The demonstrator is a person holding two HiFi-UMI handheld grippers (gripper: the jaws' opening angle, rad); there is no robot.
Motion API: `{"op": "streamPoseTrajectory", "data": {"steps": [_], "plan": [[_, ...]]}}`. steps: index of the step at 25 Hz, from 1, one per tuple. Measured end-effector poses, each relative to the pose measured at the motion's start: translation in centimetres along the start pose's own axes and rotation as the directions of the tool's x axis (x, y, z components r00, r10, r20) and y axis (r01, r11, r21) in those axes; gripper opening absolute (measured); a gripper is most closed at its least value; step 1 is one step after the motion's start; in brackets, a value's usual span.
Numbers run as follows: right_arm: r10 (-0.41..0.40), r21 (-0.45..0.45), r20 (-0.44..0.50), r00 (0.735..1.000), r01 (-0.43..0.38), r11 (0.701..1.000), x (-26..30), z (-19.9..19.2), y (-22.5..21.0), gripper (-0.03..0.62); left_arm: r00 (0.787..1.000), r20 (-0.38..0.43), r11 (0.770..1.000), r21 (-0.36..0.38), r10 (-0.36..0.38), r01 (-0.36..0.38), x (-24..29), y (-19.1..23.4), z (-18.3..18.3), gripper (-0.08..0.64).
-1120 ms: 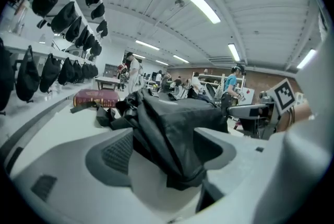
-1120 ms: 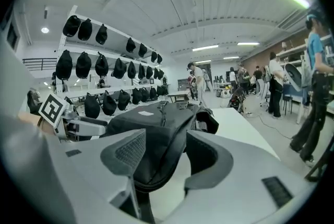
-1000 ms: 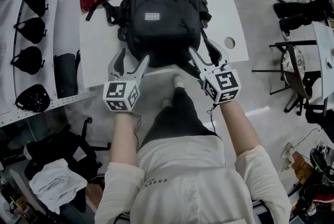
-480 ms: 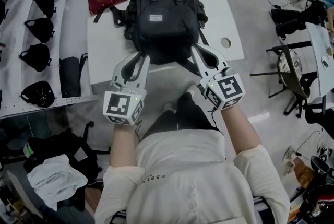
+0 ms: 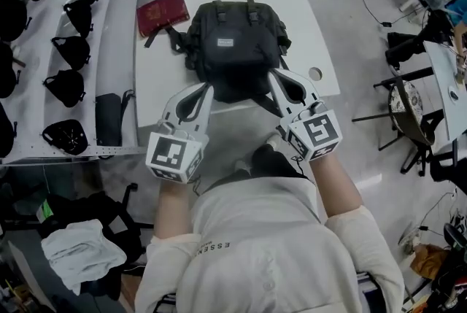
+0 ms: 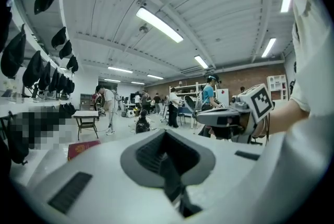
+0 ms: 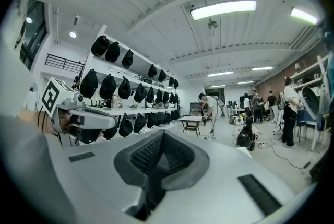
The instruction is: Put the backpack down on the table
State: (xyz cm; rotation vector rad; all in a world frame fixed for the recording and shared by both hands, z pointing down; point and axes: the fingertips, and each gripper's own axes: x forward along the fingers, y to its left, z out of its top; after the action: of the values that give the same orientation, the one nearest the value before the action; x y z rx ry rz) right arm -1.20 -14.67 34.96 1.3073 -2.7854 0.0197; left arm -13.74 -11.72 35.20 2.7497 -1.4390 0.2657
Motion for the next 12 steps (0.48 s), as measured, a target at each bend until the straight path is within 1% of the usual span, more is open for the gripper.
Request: {"op": "streamPoseTrajectory", "data": {"steps": [5,12], "plan": [[0.007,-0.002,0.015,1.000,-0.007,1.000,-0.17,0.79,0.46,0.014,1.000,0.019,1.000,-0.010,-0.004,0.004,-0.46,0.14,0.77,0.003],[0.018,-0.003,0.005,1.000,-0.018,1.000,-0.29,0.59,0.75,0.014,1.000,0.031,1.000,-0.010,0.001,0.000,-0.57,0.34,1.05,0.003]]}}
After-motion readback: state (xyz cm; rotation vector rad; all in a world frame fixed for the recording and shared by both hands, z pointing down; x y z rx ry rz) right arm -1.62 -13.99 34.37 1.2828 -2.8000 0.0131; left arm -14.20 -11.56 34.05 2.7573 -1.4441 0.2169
